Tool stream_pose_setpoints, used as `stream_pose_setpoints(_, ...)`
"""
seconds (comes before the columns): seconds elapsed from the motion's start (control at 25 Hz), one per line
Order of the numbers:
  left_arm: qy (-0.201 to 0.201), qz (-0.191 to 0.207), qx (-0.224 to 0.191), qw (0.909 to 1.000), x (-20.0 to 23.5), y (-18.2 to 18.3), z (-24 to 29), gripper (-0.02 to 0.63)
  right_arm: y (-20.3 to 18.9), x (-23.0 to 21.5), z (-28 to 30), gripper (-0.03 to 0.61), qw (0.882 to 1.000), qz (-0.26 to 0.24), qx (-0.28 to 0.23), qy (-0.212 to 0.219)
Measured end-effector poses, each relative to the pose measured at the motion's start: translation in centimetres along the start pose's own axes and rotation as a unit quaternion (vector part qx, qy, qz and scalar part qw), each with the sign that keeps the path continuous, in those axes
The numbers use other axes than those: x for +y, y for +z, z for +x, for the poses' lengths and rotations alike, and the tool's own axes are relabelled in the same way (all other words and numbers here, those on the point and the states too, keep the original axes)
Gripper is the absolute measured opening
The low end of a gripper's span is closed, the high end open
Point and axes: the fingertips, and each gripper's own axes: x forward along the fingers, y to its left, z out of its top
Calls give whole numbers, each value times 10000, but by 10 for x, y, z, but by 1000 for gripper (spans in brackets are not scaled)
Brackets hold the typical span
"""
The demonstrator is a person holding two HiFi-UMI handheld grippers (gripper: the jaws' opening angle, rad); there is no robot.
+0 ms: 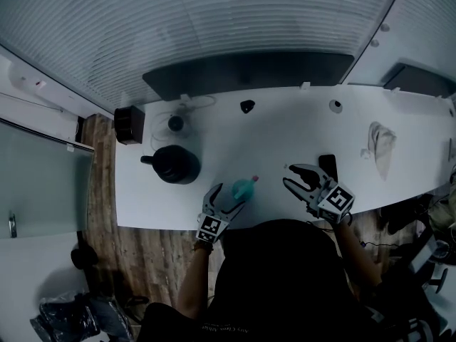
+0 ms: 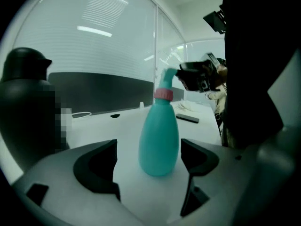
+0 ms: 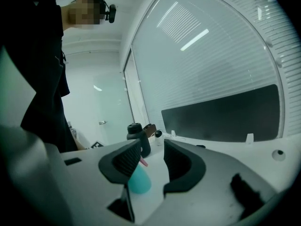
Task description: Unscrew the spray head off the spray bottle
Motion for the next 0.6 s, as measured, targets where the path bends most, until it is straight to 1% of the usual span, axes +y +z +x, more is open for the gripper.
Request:
stream_pose_setpoints(0.12,576,-270,-266,9976,13,16,-40,408,-17,12,1,127,9993,-173,289,161)
stream_pose_setpoints(0.16,713,-337,-396,9961,14,22,-53,408,-23,18,2,99,9986,-244,391,245)
stream_pose_setpoints(0.2,791,-385,-530,9947,11,29,-65,408,-28,24,3,56,9980,-317,448,317)
stream_pose_setpoints(0.24,820,-414,-650,9937,6,38,-76,407,-33,30,4,29,9975,-386,460,373)
stream_pose_setpoints(0.28,813,-417,-753,9930,-1,49,-84,383,-36,36,5,4,9972,-426,430,429)
stream_pose_setpoints(0.36,719,-321,-935,9925,-17,70,-94,235,-35,49,9,2,9971,-387,265,592)
stream_pose_setpoints(0.4,664,-240,-988,9926,-25,78,-97,125,-33,57,13,2,9967,-363,190,694)
stream_pose_setpoints(0.44,619,-171,-1017,9927,-32,85,-98,40,-32,65,16,2,9959,-391,156,803)
stream_pose_setpoints(0.48,577,-132,-1042,9928,-38,90,-97,5,-31,73,20,2,9945,-484,167,919)
stream_pose_setpoints(0.6,435,-165,-1168,9921,-47,103,-91,5,-27,93,27,0,9890,-757,202,1258)
